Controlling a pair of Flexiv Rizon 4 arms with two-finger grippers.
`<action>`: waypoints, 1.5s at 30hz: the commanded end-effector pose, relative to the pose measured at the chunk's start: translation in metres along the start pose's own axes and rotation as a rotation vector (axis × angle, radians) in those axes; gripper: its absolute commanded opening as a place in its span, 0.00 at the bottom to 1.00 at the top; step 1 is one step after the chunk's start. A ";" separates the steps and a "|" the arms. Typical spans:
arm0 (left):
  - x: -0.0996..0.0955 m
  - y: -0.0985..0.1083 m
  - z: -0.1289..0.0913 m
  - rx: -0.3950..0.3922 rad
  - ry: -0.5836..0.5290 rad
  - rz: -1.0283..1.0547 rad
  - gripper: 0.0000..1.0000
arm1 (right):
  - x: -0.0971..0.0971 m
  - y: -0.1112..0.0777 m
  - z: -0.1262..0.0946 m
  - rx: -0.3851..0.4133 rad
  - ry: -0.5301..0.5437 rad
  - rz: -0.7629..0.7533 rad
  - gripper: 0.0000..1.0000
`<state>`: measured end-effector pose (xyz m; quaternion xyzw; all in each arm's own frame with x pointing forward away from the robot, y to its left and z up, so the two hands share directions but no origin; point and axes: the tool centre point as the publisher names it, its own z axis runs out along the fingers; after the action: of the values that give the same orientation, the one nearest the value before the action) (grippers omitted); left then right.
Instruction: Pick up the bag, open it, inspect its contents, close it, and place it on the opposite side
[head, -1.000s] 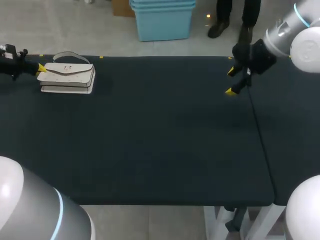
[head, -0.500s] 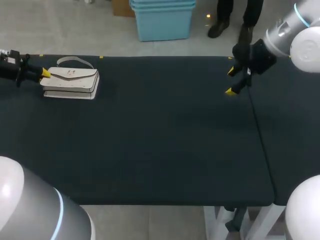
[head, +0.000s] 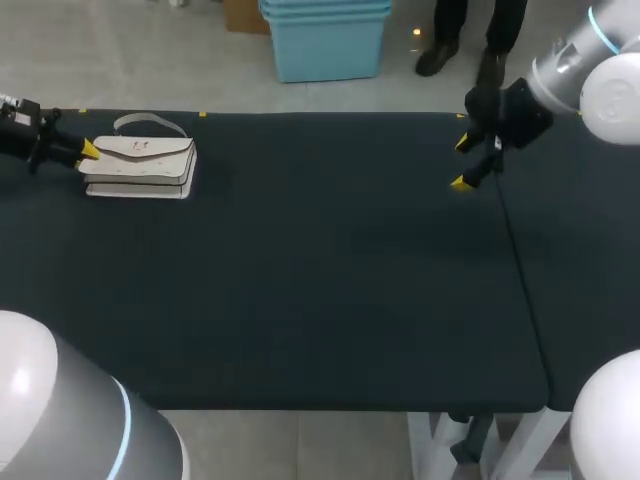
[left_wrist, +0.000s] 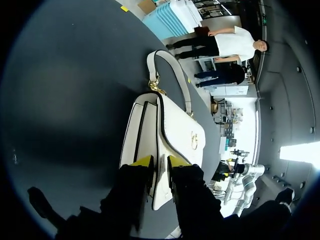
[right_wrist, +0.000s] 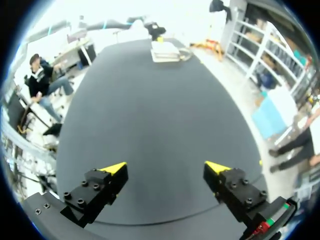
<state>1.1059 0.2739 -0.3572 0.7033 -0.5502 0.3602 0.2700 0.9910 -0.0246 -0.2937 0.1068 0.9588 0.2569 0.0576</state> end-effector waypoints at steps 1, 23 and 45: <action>-0.007 -0.008 0.007 -0.531 0.021 -0.009 0.00 | 0.000 0.000 0.000 0.001 0.001 0.000 1.00; 0.048 0.075 0.052 -0.641 -0.016 0.094 0.00 | 0.000 0.000 0.000 0.001 0.001 0.000 1.00; 0.125 0.157 0.161 -0.328 -0.076 0.143 0.00 | 0.000 0.000 0.000 0.001 0.001 0.000 1.00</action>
<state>1.0240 0.0686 -0.3533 0.5854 -0.6690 0.2203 0.4016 0.9910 -0.0246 -0.2936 0.1067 0.9588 0.2568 0.0574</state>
